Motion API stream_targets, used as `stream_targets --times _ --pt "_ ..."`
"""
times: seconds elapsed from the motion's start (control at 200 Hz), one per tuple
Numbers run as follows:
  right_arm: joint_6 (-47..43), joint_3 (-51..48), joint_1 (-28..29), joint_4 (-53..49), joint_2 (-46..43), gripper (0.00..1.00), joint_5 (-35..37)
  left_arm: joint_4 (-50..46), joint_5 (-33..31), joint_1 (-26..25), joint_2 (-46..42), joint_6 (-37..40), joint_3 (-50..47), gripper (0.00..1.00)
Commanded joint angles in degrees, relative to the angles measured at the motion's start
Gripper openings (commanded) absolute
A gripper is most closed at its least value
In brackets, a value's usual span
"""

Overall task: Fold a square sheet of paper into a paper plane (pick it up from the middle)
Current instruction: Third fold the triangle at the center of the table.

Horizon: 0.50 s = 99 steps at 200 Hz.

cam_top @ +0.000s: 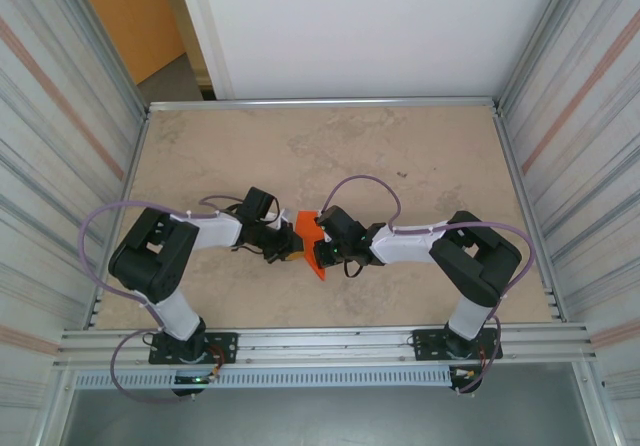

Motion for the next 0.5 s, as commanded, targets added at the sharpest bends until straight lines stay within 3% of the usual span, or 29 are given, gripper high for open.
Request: stream_targets --times 0.0,0.491 --pt "1.0 -0.2 -0.5 -5.3 2.1 0.00 0.3 -1.6 -0.8 -0.3 1.2 1.8 1.4 0.10" --pt "1.1 -0.4 -0.5 -5.2 1.5 0.00 0.4 -3.7 -2.8 -0.3 2.8 2.6 1.7 0.11"
